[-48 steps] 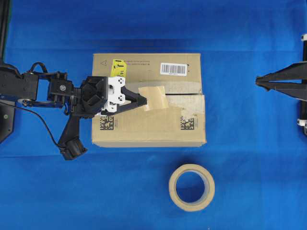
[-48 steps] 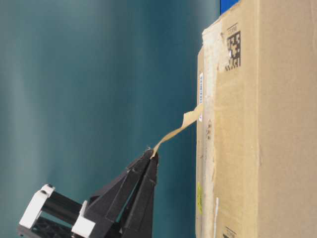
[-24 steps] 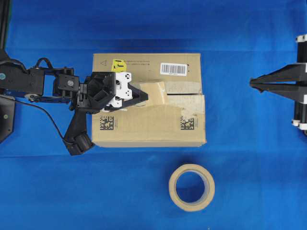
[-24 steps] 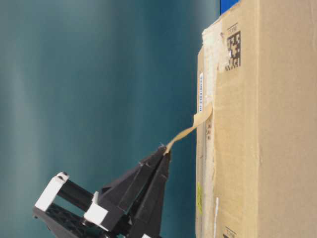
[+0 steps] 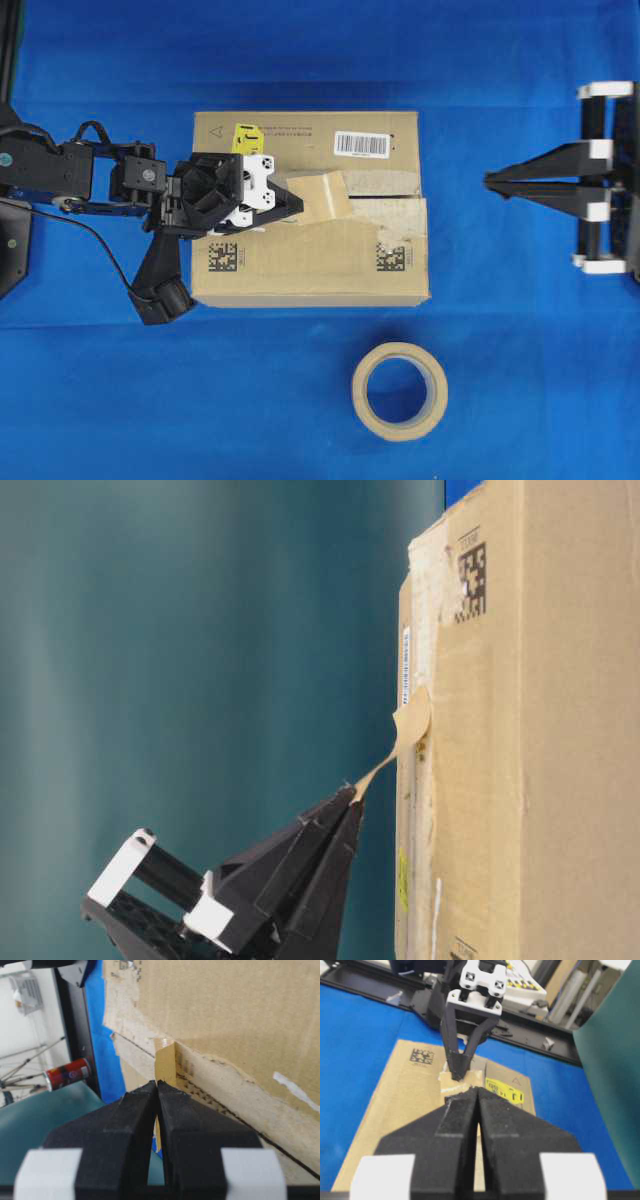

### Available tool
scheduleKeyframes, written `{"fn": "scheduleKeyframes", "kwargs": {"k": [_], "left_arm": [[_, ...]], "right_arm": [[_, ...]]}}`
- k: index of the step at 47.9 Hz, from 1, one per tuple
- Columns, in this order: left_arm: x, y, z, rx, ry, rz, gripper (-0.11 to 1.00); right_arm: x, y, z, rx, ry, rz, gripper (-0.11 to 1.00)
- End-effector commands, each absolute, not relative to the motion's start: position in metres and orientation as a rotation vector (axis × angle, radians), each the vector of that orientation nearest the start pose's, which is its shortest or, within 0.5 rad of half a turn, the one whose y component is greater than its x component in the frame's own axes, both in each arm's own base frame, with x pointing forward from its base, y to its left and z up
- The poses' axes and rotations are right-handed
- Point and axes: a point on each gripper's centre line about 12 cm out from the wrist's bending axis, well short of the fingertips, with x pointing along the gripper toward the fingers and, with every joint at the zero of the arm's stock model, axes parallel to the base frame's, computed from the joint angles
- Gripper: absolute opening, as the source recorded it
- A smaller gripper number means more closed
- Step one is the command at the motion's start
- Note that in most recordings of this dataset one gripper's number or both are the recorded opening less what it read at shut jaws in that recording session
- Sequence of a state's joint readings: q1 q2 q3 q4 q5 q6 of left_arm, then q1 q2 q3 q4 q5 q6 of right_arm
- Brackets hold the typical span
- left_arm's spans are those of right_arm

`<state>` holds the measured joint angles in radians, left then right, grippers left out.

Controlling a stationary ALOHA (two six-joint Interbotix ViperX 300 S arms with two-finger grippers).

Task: Apply tape along the seams of the closed cardboard box to seal it securely.
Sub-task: 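Bring the right gripper in to the tape on the box top, then press the tape flat across the seam with both grippers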

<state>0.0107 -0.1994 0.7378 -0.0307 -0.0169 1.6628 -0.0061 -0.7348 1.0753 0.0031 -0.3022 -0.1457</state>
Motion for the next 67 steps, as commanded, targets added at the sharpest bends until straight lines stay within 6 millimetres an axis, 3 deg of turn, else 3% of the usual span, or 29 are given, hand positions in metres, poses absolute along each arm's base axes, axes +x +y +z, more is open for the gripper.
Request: {"fn": "scheduleKeyframes", "kwargs": {"k": [1,6,13,16,24,33,45,53,67], "left_arm": [[0.362,0.003,0.232,1.593,0.387,-0.396,0.02],[0.362,0.004,0.231,1.591,0.392,-0.399,0.02],[0.361,0.003,0.231,1.591,0.391,-0.4,0.02],[0.361,0.004,0.231,1.59,0.393,-0.4,0.02],[0.361,0.004,0.231,1.591,0.392,-0.399,0.02],[0.362,0.003,0.231,1.591,0.392,-0.401,0.02],[0.36,0.004,0.228,1.585,0.411,-0.42,0.02],[0.359,0.003,0.226,1.583,0.42,-0.432,0.02],[0.359,0.004,0.226,1.576,0.426,-0.433,0.02]], "right_arm": [[0.256,-0.006,0.294,-0.121,-0.001,-0.029,0.01],[0.271,-0.011,0.289,-0.105,0.004,-0.05,0.06],[0.295,-0.015,0.285,-0.086,0.013,-0.068,0.48],[0.306,-0.016,0.283,-0.086,0.025,-0.069,0.61],[0.328,-0.017,0.281,-0.086,0.041,-0.069,0.53],[0.349,-0.018,0.274,-0.082,0.062,-0.069,0.53],[0.374,-0.02,0.246,-0.055,0.138,-0.072,0.52],[0.384,-0.02,0.227,-0.043,0.188,-0.071,0.52],[0.389,-0.021,0.21,-0.039,0.231,-0.071,0.51]]}}
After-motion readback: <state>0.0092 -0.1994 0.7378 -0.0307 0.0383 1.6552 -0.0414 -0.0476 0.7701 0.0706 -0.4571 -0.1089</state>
